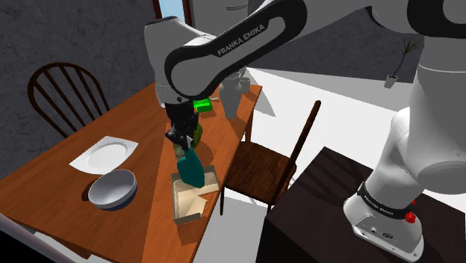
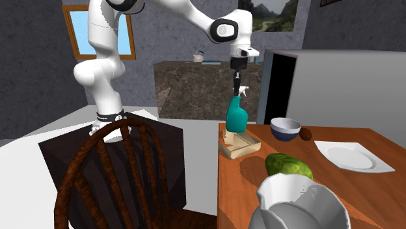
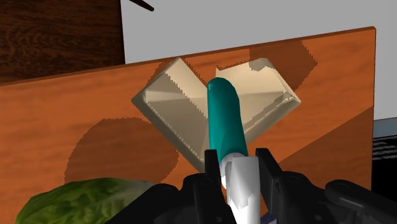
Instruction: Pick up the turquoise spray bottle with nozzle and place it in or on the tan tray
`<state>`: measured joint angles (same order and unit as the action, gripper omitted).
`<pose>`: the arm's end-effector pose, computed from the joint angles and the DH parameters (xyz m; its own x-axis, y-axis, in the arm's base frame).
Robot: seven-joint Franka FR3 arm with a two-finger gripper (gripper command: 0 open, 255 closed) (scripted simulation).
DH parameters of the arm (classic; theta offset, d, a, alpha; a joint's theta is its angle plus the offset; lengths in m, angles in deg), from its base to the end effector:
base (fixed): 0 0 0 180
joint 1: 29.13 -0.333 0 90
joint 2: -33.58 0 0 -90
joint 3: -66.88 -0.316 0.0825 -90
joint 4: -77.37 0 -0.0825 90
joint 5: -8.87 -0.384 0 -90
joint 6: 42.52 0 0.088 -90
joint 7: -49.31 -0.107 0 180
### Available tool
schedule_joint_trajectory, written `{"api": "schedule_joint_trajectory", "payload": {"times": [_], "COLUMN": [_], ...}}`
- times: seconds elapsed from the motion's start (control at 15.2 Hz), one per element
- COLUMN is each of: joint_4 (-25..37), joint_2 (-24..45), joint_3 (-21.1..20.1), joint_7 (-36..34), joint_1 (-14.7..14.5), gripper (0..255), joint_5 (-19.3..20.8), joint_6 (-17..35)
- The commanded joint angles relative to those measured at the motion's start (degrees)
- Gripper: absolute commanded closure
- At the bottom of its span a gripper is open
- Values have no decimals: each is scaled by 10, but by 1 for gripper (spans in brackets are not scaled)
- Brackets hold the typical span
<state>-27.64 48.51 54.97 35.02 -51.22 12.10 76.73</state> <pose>0.5209 0.3390 0.3920 0.9341 0.3570 -0.0067 0.3570 -0.9341 -0.0026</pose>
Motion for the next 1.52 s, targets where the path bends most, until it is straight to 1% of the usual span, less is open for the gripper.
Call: {"api": "schedule_joint_trajectory", "payload": {"times": [0.0,0.26,0.79,0.86,1.19,1.45], "joint_4": [-10,-24,-24,-24,-24,13], "joint_2": [4,17,17,17,17,-11], "joint_3": [0,2,2,2,2,-1], "joint_7": [-1,-3,-3,-3,-3,2], "joint_1": [0,-1,-1,-1,-1,1], "gripper": [255,255,255,0,0,0], "joint_5": [1,5,5,5,5,-3], "joint_6": [14,41,41,41,41,-24]}}
